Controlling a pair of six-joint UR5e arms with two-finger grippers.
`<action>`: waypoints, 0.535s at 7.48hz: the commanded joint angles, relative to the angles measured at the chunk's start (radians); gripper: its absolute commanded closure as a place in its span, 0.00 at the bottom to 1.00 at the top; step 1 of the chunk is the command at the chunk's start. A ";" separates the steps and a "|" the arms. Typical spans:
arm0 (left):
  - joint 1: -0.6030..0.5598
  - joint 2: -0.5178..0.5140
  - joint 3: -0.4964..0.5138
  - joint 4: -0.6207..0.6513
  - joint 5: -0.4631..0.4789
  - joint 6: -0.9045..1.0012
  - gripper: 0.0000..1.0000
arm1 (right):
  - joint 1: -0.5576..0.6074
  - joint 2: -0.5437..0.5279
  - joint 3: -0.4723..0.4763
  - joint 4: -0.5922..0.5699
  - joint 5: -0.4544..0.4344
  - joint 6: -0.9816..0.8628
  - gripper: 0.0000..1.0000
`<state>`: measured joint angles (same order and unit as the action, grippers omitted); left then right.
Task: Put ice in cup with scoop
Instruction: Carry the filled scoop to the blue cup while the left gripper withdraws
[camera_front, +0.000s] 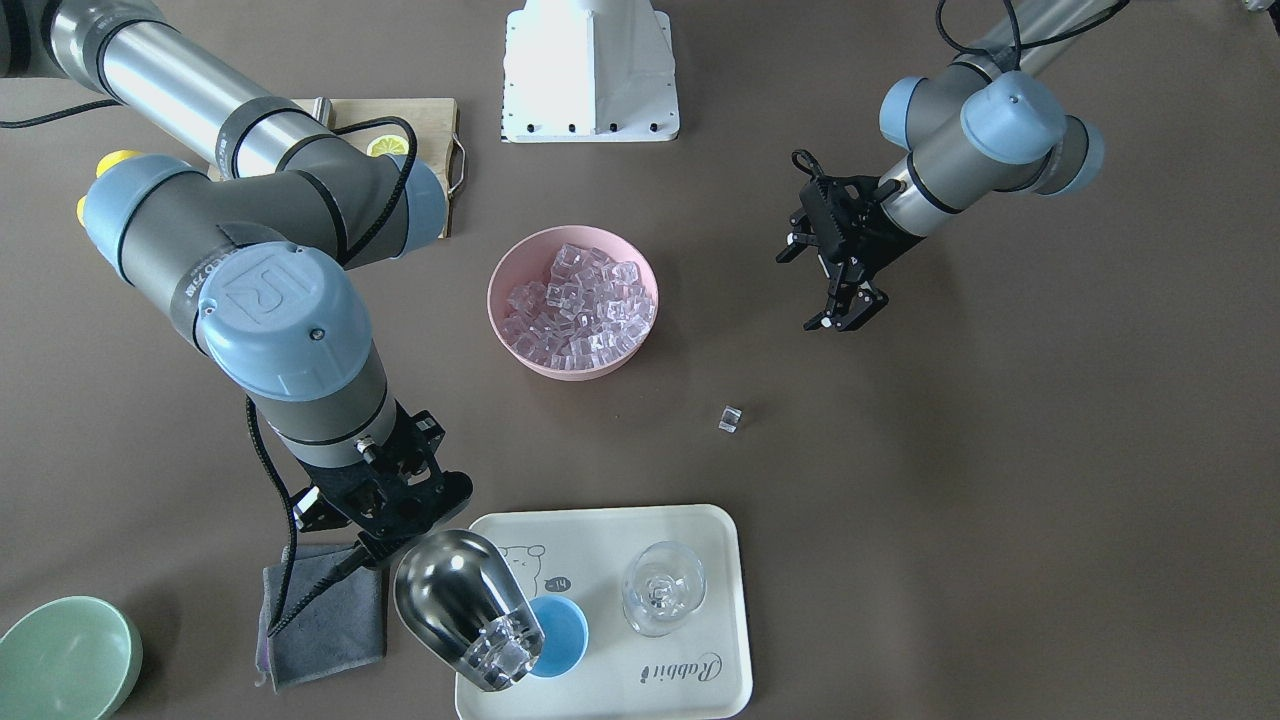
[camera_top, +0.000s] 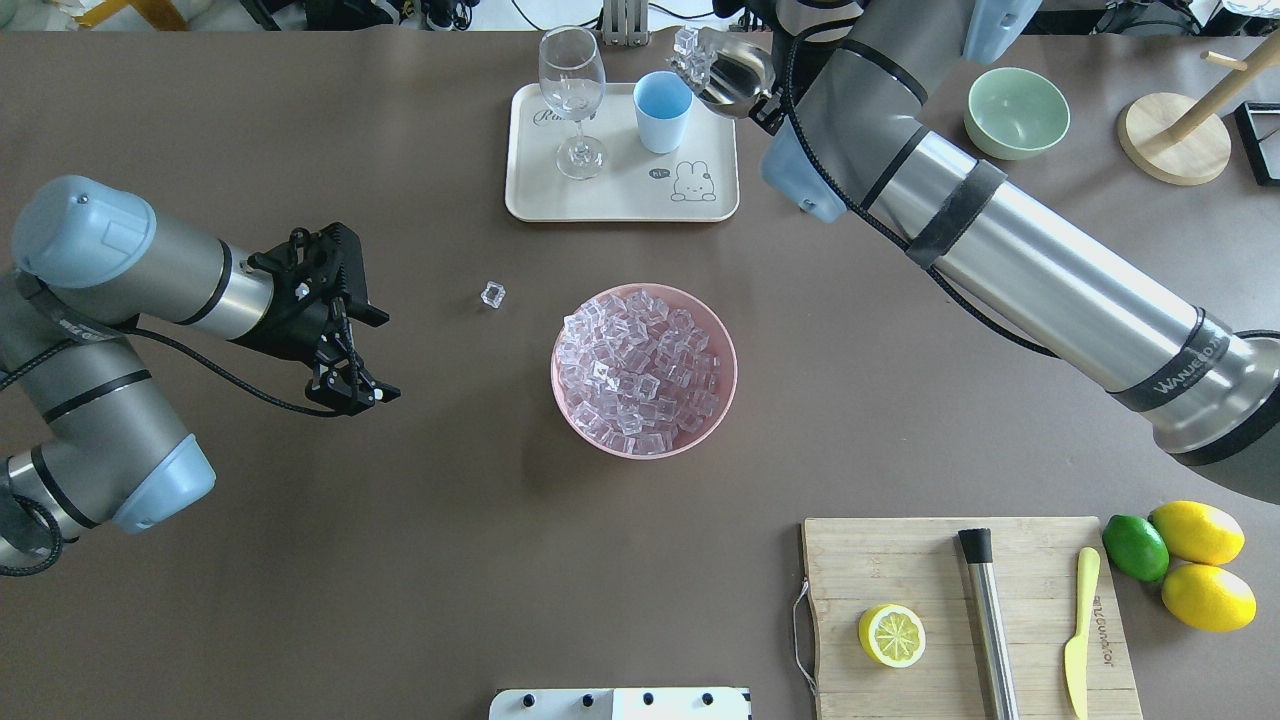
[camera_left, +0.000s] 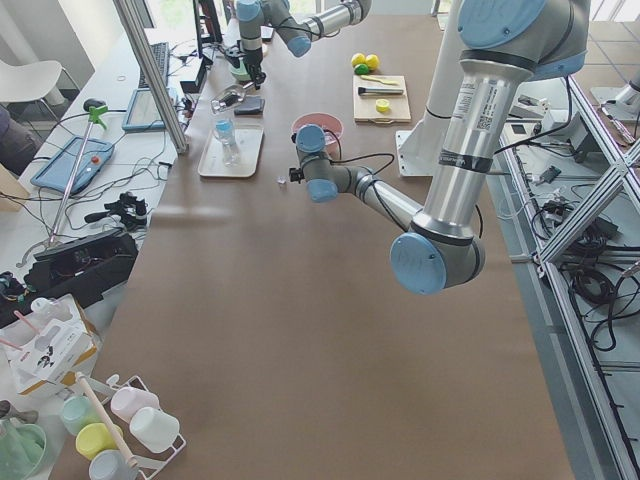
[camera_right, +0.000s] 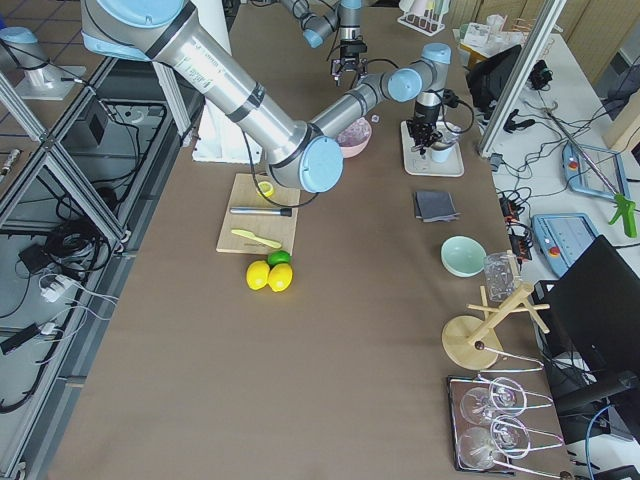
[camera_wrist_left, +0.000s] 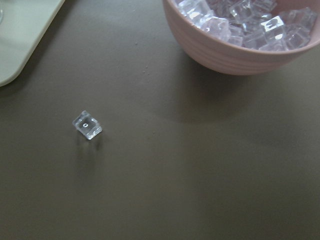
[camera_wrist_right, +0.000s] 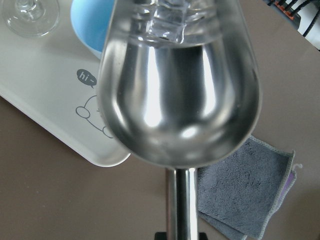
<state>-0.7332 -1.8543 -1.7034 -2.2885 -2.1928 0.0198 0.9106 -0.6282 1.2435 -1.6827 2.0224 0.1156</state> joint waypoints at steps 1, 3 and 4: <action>-0.128 0.006 -0.108 0.332 -0.008 -0.003 0.02 | -0.001 0.055 -0.025 -0.178 0.018 -0.169 1.00; -0.227 0.036 -0.107 0.345 -0.018 -0.070 0.01 | 0.001 0.091 -0.050 -0.271 0.016 -0.238 1.00; -0.256 0.047 -0.107 0.418 -0.022 -0.192 0.01 | 0.004 0.132 -0.079 -0.313 0.009 -0.264 1.00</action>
<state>-0.9194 -1.8281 -1.8068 -1.9570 -2.2056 -0.0212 0.9108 -0.5520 1.2042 -1.9158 2.0389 -0.0936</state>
